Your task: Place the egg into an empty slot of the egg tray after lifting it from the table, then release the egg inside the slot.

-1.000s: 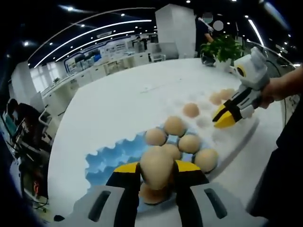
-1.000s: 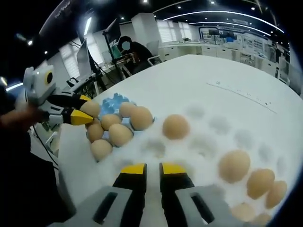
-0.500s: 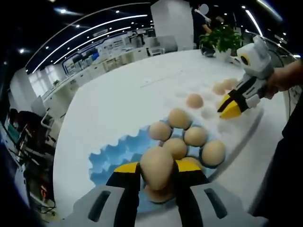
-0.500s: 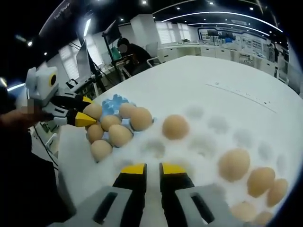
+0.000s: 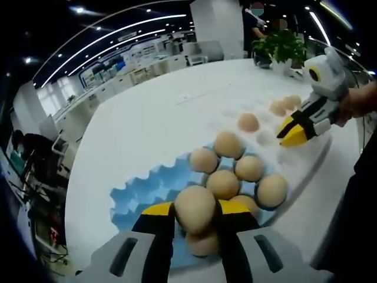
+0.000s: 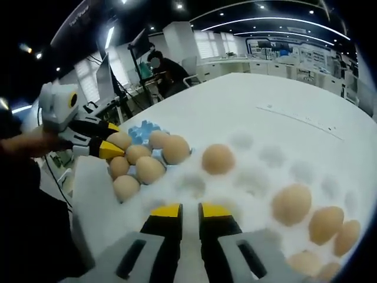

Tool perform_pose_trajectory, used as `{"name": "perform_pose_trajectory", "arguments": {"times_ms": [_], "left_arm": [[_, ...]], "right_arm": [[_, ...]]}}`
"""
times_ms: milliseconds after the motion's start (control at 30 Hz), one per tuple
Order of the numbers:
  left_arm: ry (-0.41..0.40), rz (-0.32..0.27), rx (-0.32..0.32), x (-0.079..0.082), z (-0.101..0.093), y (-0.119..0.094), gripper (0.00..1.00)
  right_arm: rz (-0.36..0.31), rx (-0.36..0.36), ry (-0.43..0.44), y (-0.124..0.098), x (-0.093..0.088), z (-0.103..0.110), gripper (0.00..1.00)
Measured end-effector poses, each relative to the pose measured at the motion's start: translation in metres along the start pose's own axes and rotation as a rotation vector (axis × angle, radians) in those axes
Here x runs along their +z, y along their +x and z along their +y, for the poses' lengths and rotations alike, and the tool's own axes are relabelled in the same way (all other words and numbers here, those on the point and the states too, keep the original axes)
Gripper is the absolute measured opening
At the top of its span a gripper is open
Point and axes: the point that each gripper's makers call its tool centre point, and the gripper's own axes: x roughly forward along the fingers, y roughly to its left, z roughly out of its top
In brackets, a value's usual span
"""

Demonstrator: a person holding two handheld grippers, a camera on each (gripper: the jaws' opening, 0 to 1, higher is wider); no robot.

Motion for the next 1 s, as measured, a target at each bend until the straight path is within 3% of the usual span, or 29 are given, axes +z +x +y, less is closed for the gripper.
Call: {"name": "perform_pose_trajectory", "arguments": {"times_ms": [600, 1000], "left_arm": [[-0.034, 0.017, -0.005, -0.003, 0.006, 0.006, 0.28], [-0.008, 0.040, -0.036, 0.003, 0.004, 0.012, 0.28]], "right_arm": [[-0.013, 0.003, 0.005, 0.000, 0.000, 0.000, 0.11], [-0.024, 0.004, 0.012, -0.001, 0.000, 0.000, 0.11]]}}
